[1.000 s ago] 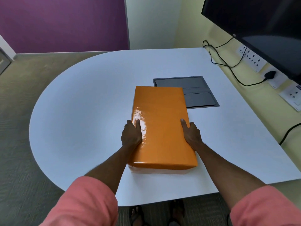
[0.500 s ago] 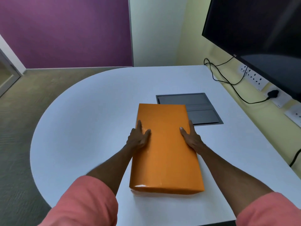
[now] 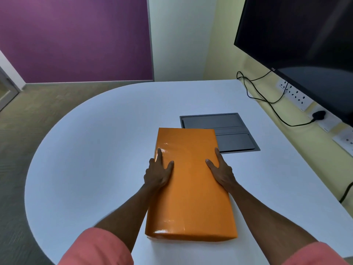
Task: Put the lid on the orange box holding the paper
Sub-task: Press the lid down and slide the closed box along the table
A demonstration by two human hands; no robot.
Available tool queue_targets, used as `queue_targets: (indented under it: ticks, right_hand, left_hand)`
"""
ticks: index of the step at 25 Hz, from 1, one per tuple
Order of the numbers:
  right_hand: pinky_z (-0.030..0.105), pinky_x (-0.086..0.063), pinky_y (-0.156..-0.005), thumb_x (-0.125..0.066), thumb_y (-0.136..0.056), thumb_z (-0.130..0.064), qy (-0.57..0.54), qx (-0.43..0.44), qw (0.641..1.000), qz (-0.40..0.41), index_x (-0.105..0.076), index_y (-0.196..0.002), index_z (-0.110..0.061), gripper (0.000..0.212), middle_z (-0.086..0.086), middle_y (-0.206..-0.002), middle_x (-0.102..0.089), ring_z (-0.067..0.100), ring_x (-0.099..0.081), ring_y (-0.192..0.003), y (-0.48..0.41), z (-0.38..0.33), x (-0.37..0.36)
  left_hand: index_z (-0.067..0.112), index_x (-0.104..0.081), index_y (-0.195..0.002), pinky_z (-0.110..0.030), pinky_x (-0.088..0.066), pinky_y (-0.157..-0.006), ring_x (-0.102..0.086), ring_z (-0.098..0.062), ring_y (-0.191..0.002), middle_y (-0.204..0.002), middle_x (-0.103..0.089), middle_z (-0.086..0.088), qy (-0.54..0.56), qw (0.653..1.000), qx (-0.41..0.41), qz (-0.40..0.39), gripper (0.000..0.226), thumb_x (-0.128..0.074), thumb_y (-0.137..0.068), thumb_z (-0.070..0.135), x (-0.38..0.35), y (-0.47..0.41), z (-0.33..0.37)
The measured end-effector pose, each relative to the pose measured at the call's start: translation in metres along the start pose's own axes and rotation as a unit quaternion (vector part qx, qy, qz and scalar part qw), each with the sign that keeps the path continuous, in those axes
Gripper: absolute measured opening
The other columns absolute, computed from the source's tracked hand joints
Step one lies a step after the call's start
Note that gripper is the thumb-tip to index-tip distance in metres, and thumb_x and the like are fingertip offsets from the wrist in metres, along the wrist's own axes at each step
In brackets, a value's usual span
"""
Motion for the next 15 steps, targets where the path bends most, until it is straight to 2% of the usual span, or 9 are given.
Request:
queue_targets:
  ticks: [6, 11, 15]
  right_hand:
    - [0.054, -0.036, -0.11, -0.047, -0.093, -0.052, -0.042, -0.013, 0.999, 0.002, -0.004, -0.152, -0.037, 0.074, 0.012, -0.155, -0.034, 0.039, -0.042, -0.134, 0.008, -0.004, 0.003]
    - [0.048, -0.037, -0.111, -0.048, -0.094, -0.049, -0.09, -0.027, 0.995, 0.017, -0.004, -0.152, -0.038, 0.074, 0.01, -0.154, -0.035, 0.036, -0.042, -0.134, 0.023, -0.004, -0.006]
    - [0.048, -0.036, -0.111, -0.047, -0.095, -0.048, -0.094, -0.029, 0.995, 0.012, -0.002, -0.152, -0.036, 0.073, 0.01, -0.155, -0.033, 0.036, -0.041, -0.135, 0.03, -0.006, -0.014]
  left_hand:
    - [0.029, -0.021, -0.152, -0.052, -0.04, -0.105, -0.05, -0.034, -0.129, -0.143, -0.051, -0.009, 0.076, 0.997, -0.007, 0.025, 0.08, -0.053, -0.085, 0.061, 0.009, 0.0, 0.001]
    - [0.024, -0.019, -0.154, -0.053, -0.04, -0.108, -0.046, -0.036, -0.134, -0.149, -0.044, -0.012, 0.056, 0.998, -0.032, -0.003, 0.084, -0.055, -0.086, 0.058, 0.025, -0.012, 0.006]
    - [0.023, -0.017, -0.154, -0.054, -0.038, -0.11, -0.043, -0.036, -0.136, -0.151, -0.041, -0.012, 0.057, 0.997, -0.04, -0.015, 0.084, -0.055, -0.087, 0.057, 0.027, -0.011, 0.001]
Point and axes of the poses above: each hand's wrist, its own y-axis away from the middle knuckle, its own x-axis out of the back of the hand, z = x × y, the point moved 4 cm from there along -y, towards the middle knuckle
